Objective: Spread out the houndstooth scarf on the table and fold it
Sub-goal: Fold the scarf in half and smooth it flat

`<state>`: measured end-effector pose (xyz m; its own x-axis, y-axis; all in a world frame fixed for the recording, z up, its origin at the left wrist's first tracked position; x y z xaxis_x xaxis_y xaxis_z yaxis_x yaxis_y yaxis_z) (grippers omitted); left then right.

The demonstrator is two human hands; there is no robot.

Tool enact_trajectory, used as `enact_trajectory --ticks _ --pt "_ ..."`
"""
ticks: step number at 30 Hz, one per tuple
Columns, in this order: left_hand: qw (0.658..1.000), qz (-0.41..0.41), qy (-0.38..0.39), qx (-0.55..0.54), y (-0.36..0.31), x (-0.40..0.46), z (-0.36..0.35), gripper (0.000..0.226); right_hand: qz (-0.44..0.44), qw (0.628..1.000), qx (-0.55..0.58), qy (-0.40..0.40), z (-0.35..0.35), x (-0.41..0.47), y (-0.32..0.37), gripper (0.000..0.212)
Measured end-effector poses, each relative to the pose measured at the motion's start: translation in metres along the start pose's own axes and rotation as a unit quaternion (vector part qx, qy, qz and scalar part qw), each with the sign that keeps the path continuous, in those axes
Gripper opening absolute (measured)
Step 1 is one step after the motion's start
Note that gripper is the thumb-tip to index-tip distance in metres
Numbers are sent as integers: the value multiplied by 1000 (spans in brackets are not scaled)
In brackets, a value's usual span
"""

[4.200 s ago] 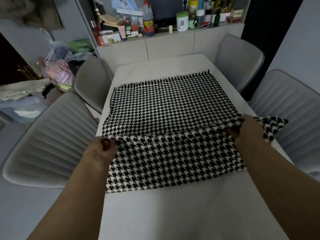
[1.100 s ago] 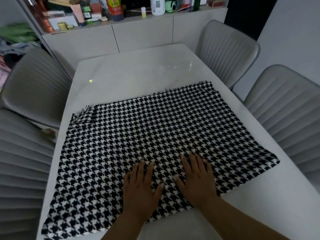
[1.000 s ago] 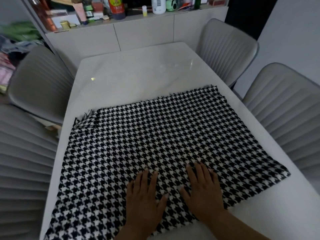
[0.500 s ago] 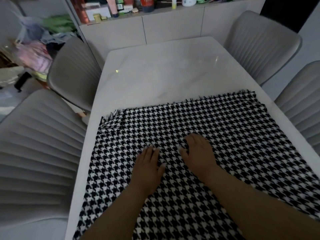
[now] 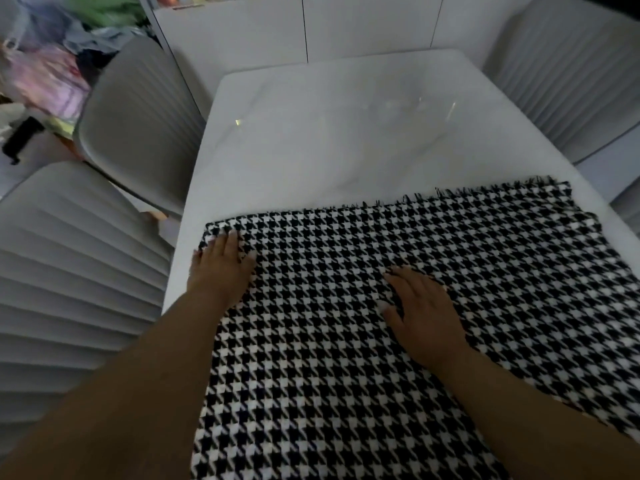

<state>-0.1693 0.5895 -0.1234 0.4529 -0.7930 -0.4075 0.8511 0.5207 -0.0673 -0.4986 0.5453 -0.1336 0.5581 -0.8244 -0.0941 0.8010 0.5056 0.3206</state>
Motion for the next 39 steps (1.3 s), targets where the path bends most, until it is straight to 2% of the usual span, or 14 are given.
enact_trajectory --ticks 2,4,7,10,18,23,26,28,31,33,36,39 --pt "999 4 -40 0 -20 -5 8 69 0 1000 2 3 1 2 3 73" --pt "995 -74 -60 3 -64 -17 3 69 7 1000 6 2 5 7 8 75" --pt "983 -182 -15 -17 -134 -32 -20 70 40 999 2 34 16 20 6 82" --pt "981 -193 -1 4 -168 -31 -35 70 49 996 -31 67 26 33 -26 88" --pt "981 -187 -50 26 -172 -23 -43 84 -129 981 -99 105 72 57 -199 70" --pt "980 -189 -65 17 -173 -22 -43 82 -205 969 -99 100 93 62 -246 65" --pt "980 -184 -66 29 -174 -23 -43 83 -202 971 -104 69 95 53 -250 68" --pt "981 -180 -58 39 -174 -22 -43 84 -213 969 -98 76 91 43 -254 71" --pt "987 -152 -24 38 -177 -22 -41 80 -238 967 -75 54 95 29 -237 88" --pt "991 -130 -18 -4 -186 -34 -38 81 -185 981 -58 16 96 12 -198 98" --pt "982 -179 -48 -37 -221 -88 -46 86 -83 996 -31 31 70 -32 -125 85" --pt "970 -234 -31 -60 -246 -153 -81 81 -31 998 -46 33 36 -76 -91 73"
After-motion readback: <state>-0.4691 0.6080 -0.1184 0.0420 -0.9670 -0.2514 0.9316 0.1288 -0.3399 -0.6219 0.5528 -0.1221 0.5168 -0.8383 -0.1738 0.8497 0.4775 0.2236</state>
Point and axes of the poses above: each hand's wrist, its own x-axis towards the middle knuckle, its own z-axis out of the back of the hand, y = z × x, the point moved 6 cm from there along x, towards the middle knuckle, and after that the axes turned 10 degrees about y, right-handed, at the moved point
